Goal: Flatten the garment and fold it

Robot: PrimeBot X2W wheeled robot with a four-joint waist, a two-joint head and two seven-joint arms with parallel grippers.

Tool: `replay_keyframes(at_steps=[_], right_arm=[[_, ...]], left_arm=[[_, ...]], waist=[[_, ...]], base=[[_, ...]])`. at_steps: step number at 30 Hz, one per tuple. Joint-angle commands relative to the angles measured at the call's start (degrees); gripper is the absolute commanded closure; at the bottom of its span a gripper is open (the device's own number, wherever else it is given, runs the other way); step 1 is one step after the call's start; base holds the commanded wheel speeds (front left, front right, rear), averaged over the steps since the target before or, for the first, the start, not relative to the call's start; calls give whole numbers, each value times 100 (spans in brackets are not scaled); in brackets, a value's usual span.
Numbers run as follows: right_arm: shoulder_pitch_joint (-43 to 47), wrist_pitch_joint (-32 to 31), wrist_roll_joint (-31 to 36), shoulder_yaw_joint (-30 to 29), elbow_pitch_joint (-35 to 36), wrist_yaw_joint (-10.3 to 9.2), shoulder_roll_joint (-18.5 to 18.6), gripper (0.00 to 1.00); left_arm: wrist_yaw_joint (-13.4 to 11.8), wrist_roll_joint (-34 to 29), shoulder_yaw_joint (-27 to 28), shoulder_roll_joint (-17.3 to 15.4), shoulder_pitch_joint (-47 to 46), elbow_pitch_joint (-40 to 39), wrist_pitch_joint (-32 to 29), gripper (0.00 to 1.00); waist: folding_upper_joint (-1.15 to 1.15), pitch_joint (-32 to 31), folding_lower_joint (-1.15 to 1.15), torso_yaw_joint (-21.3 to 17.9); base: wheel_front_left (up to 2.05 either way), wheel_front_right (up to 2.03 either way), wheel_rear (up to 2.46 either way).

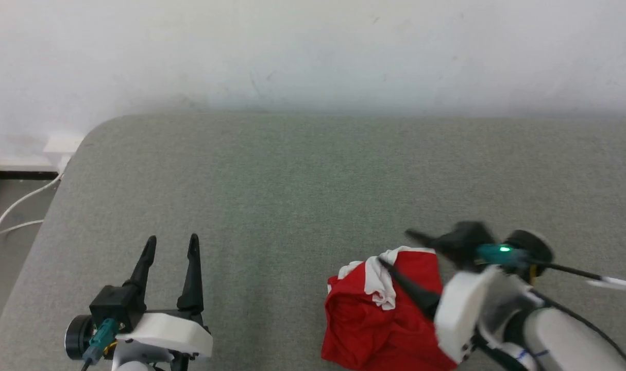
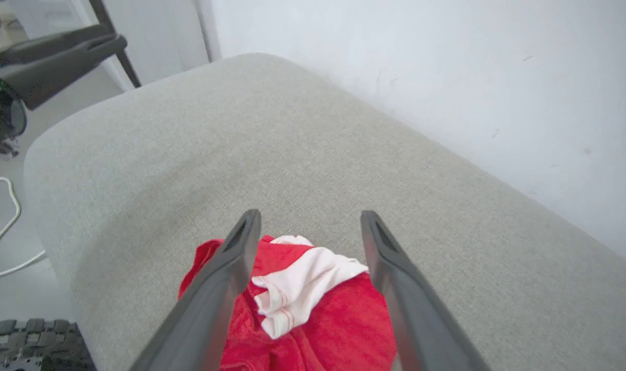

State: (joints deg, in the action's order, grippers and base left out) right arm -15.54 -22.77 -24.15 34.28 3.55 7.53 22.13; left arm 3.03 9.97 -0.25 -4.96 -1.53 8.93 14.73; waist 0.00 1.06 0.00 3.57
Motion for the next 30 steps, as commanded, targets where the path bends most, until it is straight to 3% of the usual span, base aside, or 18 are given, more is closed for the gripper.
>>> replay_keyframes(at_steps=[1,5,6,10,17,19,23,27,30], right_arm=[[349,444,109,-570,150,-4,-134,0],[941,1204,307,-1770,221,-4,-536,0],[941,1204,307,-1770,221,-4,-536,0],[1413,1681,507,-2717,260,-4,-915,0],[1903,1998,494,-3791,378,-4,-1408,0],[1934,1937,337,-4063,264,-4,-1402,0],[1837,1390,-266,-4651,-344,-4,-1334,0],[1625,277,-1109,-4983,-1280,-4,-1147,0],[1481,-734,-1703,-5218,-1968,-4,-1239,0]], left_arm=[[-15,-54,53,35,60,-22,27,0],[-42,-48,128,57,124,-57,27,0],[-42,-48,128,57,124,-57,27,0],[-68,-26,224,73,189,-74,27,0],[-119,3,346,102,259,-106,27,0],[-132,21,369,112,258,-106,27,0],[-146,63,427,127,257,-114,27,0],[-131,71,433,140,234,-110,27,0],[-115,60,377,153,191,-93,27,0]], waist=[[0,-37,0,-115],[0,-59,0,-212],[0,-59,0,-212],[0,-89,0,-290],[0,-102,0,-368],[0,-84,0,-369],[0,-40,0,-348],[0,12,0,-238],[0,54,0,-99]], base=[[0,0,0],[0,0,0],[0,0,0],[0,0,0],[0,0,0],[0,0,0],[0,0,0],[0,0,0],[0,0,0]])
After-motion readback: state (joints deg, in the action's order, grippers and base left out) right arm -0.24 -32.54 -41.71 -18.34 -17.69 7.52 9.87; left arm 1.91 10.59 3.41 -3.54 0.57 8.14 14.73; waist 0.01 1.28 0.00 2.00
